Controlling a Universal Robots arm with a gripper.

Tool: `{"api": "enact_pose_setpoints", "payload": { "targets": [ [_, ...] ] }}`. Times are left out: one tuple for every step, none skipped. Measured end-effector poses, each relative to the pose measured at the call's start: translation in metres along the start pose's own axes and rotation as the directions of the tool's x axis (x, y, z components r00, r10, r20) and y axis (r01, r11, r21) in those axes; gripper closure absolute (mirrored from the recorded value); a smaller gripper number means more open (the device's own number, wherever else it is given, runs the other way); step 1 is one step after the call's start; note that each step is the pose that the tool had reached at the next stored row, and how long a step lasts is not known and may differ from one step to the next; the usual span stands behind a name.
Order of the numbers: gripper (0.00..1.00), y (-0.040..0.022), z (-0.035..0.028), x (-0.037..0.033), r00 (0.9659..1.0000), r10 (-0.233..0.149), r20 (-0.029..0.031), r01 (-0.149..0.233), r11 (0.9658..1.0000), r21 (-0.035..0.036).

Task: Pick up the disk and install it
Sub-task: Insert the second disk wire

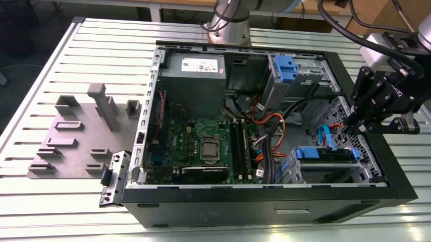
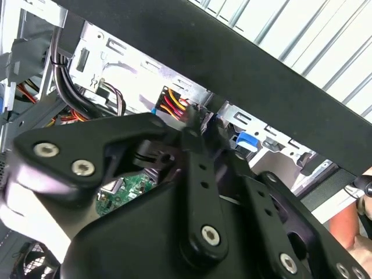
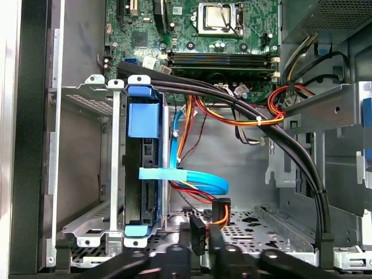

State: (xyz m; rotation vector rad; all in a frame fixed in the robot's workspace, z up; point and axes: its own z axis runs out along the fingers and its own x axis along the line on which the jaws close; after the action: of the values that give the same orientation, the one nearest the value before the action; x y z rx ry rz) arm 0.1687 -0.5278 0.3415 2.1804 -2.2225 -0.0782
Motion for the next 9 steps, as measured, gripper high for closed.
{"api": "enact_pose_setpoints", "payload": {
  "targets": [
    [0.74, 0.0000, 0.0000, 0.0000, 1.0000, 0.000, 0.0001, 0.000, 1.0000, 0.0000],
    [0.80, 0.0000, -0.0001, 0.0000, 1.0000, 0.000, 0.0000, 0.000, 1.0000, 0.0000],
    [0.84, 0.0000, -0.0001, 0.0000, 1.0000, 0.000, 0.0000, 0.000, 1.0000, 0.0000],
    [0.84, 0.0000, -0.0002, 0.0000, 1.0000, 0.000, 0.0001, 0.000, 1.0000, 0.0000],
    [0.84, 0.0000, -0.0002, 0.0000, 1.0000, 0.000, 0.0000, 0.000, 1.0000, 0.0000],
    [0.84, 0.0000, -0.0003, 0.0000, 1.0000, 0.000, 0.0001, 0.000, 1.0000, 0.0000],
    [0.84, 0.0000, -0.0003, 0.0000, 1.0000, 0.000, 0.0001, 0.000, 1.0000, 0.0000],
    [0.84, 0.0000, -0.0004, 0.0000, 1.0000, 0.000, 0.0000, 0.000, 1.0000, 0.0000],
    [0.84, 0.0000, -0.0005, 0.0000, 1.0000, 0.000, 0.0000, 0.000, 1.0000, 0.0000]
  ]
}}
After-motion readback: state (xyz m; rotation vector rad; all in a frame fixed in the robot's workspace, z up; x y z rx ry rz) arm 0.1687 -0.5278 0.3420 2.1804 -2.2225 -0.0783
